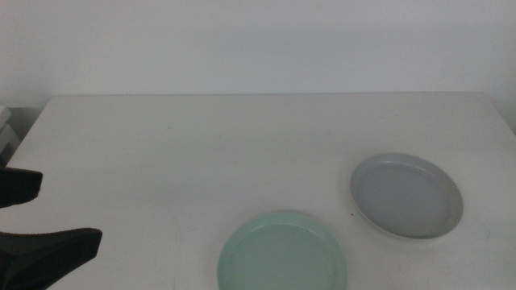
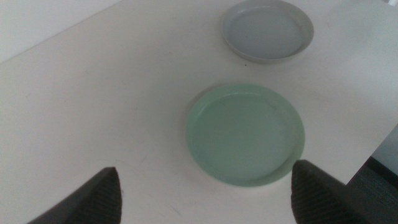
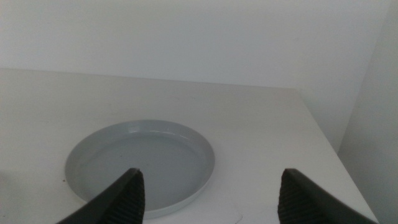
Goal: Stack the three bowls on top of each other.
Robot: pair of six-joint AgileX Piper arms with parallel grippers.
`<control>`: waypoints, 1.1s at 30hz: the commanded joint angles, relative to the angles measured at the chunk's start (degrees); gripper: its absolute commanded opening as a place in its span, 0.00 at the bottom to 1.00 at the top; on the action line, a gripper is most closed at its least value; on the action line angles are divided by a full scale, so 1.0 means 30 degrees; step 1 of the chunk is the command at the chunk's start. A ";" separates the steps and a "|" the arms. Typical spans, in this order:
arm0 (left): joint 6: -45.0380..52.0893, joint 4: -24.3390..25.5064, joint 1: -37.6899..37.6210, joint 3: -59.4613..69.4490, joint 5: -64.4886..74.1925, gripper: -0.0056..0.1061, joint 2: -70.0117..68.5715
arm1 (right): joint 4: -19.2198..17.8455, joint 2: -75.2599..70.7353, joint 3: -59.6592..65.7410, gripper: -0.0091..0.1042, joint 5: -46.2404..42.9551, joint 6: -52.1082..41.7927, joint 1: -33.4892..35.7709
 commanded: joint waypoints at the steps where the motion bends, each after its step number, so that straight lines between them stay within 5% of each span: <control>1: -0.0277 -0.0334 0.0045 -0.0620 -0.1339 0.99 0.0107 | -0.0018 -0.0512 -0.0114 0.56 -0.1423 -0.0086 -0.0136; 12: -0.0277 -0.0183 0.0045 -0.0620 -0.1332 0.99 0.0107 | 0.0655 0.5439 -0.8743 0.56 0.6837 -0.0086 -0.0136; 19: -0.0277 -0.0183 0.0045 -0.0620 -0.1332 0.99 0.0107 | 0.0315 1.2028 -1.3175 0.56 0.6781 -0.0224 -0.0136; 25: -0.0277 -0.0146 0.0045 -0.0620 -0.1332 0.99 0.0107 | 0.1478 1.6819 -1.5777 0.56 1.0192 0.1677 -0.0067; 33: -0.0277 -0.0123 0.0045 -0.0620 -0.1332 0.99 0.0107 | 0.2358 2.1385 -1.7329 0.56 1.1063 0.1677 -0.0140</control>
